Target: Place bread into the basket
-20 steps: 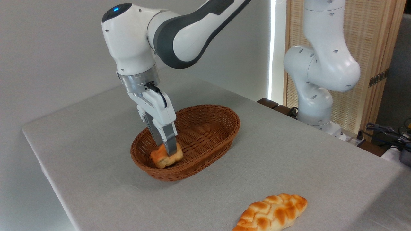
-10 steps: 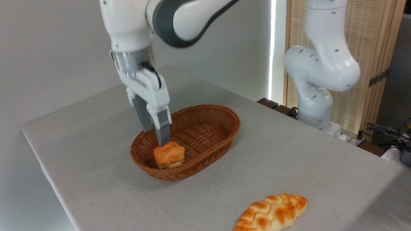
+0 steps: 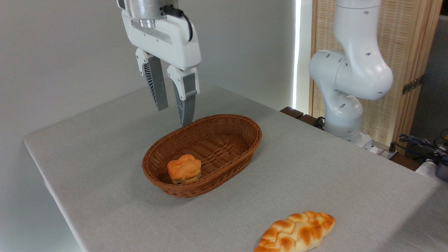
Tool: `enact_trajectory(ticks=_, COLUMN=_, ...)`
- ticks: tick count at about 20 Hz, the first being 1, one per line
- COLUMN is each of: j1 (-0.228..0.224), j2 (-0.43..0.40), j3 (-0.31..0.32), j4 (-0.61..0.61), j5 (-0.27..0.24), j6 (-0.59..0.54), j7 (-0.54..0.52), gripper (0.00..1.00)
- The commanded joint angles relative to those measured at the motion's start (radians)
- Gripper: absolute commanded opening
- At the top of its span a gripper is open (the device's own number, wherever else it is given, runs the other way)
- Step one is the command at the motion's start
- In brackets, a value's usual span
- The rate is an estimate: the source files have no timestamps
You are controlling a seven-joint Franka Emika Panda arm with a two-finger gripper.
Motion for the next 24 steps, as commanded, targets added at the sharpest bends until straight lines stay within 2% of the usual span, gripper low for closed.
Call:
enact_trajectory(ticks=1, j1=-0.003, j2=0.027, j3=0.046, j4=0.066, j5=-0.018, j6=-0.027, j7=0.005, gripper=1.0)
enact_trajectory(ticks=5, j1=-0.006, j2=0.027, j3=0.064, j4=0.066, j5=-0.017, j6=-0.027, j7=-0.002, gripper=1.0)
enact_trajectory(ticks=8, j1=-0.006, j2=0.027, j3=0.052, j4=0.066, j5=-0.009, j6=-0.077, j7=0.0, gripper=1.0)
enact_trajectory(ticks=12, j1=-0.013, j2=0.038, j3=0.035, j4=0.064, j5=-0.008, j6=-0.085, j7=0.009, gripper=1.0)
enact_trajectory(ticks=16, j1=-0.012, j2=0.048, j3=-0.012, j4=0.06, j5=0.049, j6=-0.084, j7=0.002, gripper=1.0)
enact_trajectory(ticks=24, j1=-0.01, j2=0.059, j3=-0.014, j4=0.06, j5=0.067, j6=-0.068, j7=-0.003, gripper=1.0)
